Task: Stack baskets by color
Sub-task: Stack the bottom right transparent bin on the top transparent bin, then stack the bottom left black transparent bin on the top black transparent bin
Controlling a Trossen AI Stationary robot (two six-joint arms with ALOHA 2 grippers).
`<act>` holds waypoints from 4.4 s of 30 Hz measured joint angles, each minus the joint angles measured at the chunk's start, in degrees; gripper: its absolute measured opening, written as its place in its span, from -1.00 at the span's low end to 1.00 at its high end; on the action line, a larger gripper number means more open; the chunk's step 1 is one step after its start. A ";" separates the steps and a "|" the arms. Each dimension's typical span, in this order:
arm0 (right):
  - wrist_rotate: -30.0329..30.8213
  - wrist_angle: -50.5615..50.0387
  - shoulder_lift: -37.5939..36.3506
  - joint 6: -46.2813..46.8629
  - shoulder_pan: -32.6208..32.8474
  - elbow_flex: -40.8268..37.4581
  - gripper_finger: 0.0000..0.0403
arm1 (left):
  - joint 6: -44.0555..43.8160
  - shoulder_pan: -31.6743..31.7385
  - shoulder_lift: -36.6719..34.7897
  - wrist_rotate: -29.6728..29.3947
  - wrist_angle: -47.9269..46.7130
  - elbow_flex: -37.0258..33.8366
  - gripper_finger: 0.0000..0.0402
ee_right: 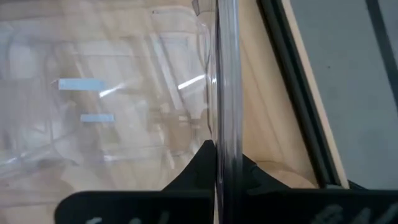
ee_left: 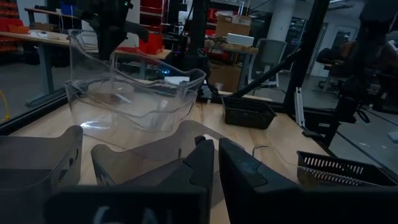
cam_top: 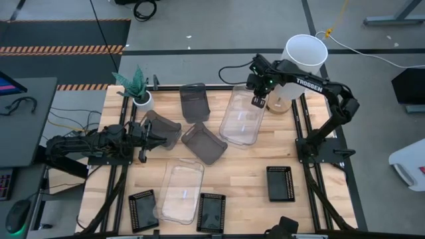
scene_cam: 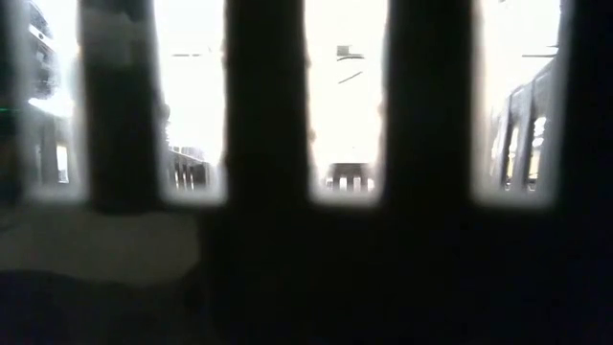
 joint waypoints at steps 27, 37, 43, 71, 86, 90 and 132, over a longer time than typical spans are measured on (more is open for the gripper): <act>5.22 2.47 0.09 3.54 4.73 -0.89 -0.29 | 0.00 -0.01 0.02 0.00 -0.01 0.00 -0.80; 4.51 5.41 0.07 7.89 15.25 4.24 -0.26 | 0.00 -0.01 0.01 0.00 -0.01 0.00 -0.84; 1.14 10.07 0.07 10.94 23.96 4.24 -0.26 | 0.01 0.00 0.00 0.00 -0.01 0.00 -0.80; 6.35 32.17 1.25 24.41 51.09 -6.37 -0.26 | 0.01 -0.01 0.02 0.00 -0.01 0.00 -0.83; 17.20 40.28 4.75 21.33 59.48 -6.32 -0.26 | 0.00 -0.02 1.64 -0.05 0.61 0.02 -0.83; 21.77 39.57 3.48 19.23 60.97 -6.32 -0.28 | 0.00 -0.02 1.49 -0.05 0.26 -0.02 -0.85; 10.28 77.38 -61.28 17.27 49.80 -64.87 -0.39 | -20.93 0.26 20.49 -6.67 6.38 12.58 -0.96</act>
